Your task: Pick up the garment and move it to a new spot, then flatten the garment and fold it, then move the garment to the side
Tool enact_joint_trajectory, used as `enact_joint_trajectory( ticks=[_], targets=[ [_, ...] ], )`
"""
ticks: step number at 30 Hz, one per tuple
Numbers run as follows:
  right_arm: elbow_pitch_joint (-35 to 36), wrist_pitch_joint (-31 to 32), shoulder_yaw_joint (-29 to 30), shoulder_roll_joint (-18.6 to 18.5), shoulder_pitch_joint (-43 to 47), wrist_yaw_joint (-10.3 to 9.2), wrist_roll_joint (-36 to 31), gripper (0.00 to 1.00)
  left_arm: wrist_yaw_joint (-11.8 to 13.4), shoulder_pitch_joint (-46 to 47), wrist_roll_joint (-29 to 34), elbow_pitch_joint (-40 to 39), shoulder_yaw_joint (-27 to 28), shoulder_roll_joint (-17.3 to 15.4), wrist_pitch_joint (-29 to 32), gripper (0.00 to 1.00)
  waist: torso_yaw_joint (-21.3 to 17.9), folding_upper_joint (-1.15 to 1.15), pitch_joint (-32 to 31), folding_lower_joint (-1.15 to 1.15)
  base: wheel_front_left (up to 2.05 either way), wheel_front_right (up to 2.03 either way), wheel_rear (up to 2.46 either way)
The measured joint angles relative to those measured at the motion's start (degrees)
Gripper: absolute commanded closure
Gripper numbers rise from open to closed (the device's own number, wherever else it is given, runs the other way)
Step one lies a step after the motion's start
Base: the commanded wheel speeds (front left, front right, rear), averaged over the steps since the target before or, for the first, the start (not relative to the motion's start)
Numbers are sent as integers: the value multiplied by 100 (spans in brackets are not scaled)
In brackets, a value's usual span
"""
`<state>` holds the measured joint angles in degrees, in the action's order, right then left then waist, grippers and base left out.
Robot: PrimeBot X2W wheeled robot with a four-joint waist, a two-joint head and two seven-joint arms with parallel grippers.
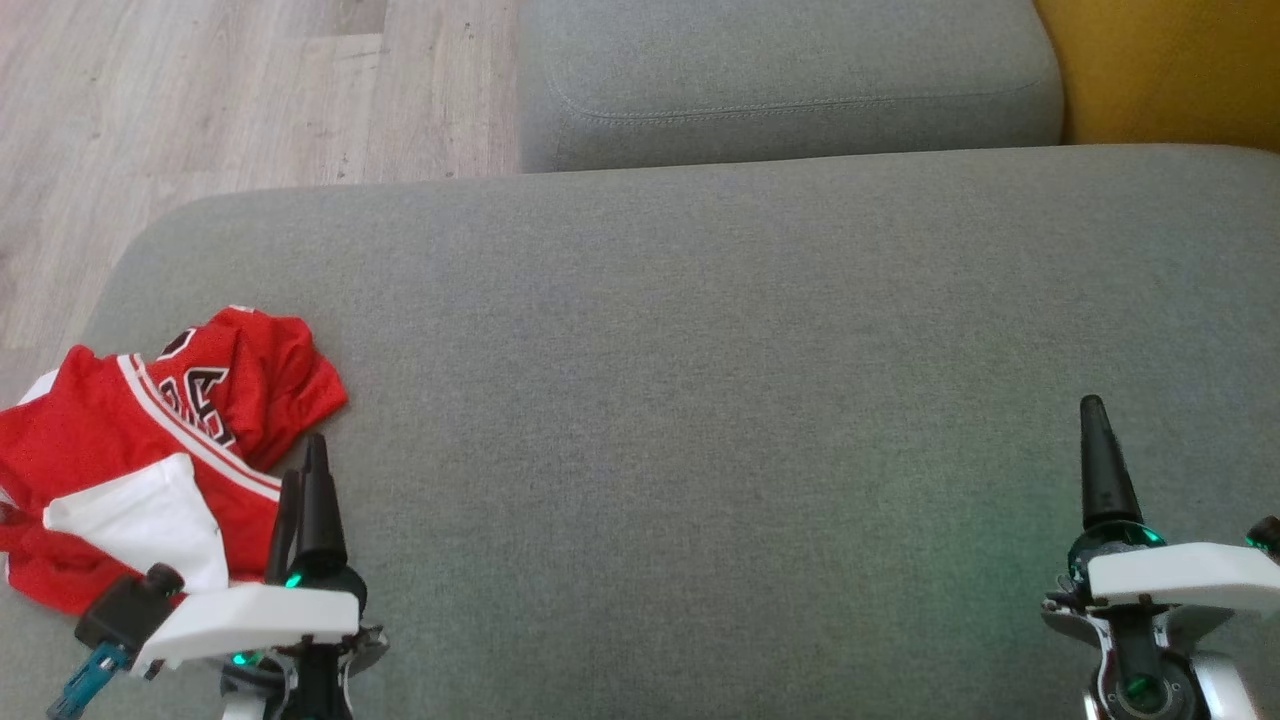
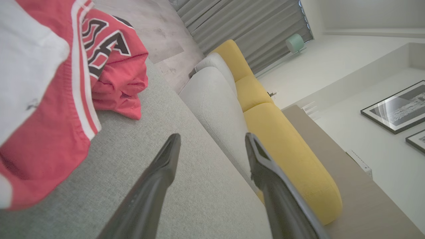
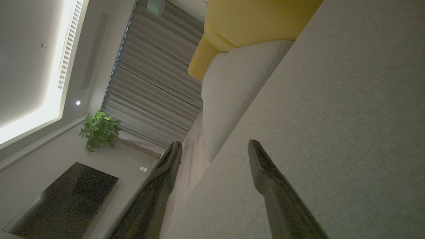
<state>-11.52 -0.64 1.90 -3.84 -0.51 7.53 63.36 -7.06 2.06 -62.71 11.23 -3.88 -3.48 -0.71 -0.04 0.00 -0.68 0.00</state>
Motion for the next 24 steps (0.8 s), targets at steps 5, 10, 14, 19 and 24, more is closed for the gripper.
enact_joint_trajectory(
  ticks=[5, 10, 14, 19, 24],
  targets=[
    [26, -44, -68, -48, 7, 0, -285, 0, 0, -1, 338, -1, -75, -49, -78, 0, -3, 0, -5, 0, 0, 0, 0],
    [49, -73, -170, -64, 8, 0, -642, 0, 0, -1, 739, 1, -212, -75, -147, 0, -2, 0, -7, 0, 0, 0, 0],
    [59, -88, -230, -86, 8, 0, -932, 0, 0, 0, 1065, 11, -336, -115, -198, 0, -4, 0, -8, 0, 0, 0, 0],
    [89, -91, -315, -115, 8, 0, -1260, 0, 8, 1, 1407, 81, -424, -148, -263, 0, -8, 0, -13, 0, 0, 0, 0],
    [138, -140, -379, -159, 9, 0, -1662, 0, 60, 1, 1784, 132, -560, -170, -356, 0, -8, 0, -23, 0, 0, 0, 0]
  ],
)
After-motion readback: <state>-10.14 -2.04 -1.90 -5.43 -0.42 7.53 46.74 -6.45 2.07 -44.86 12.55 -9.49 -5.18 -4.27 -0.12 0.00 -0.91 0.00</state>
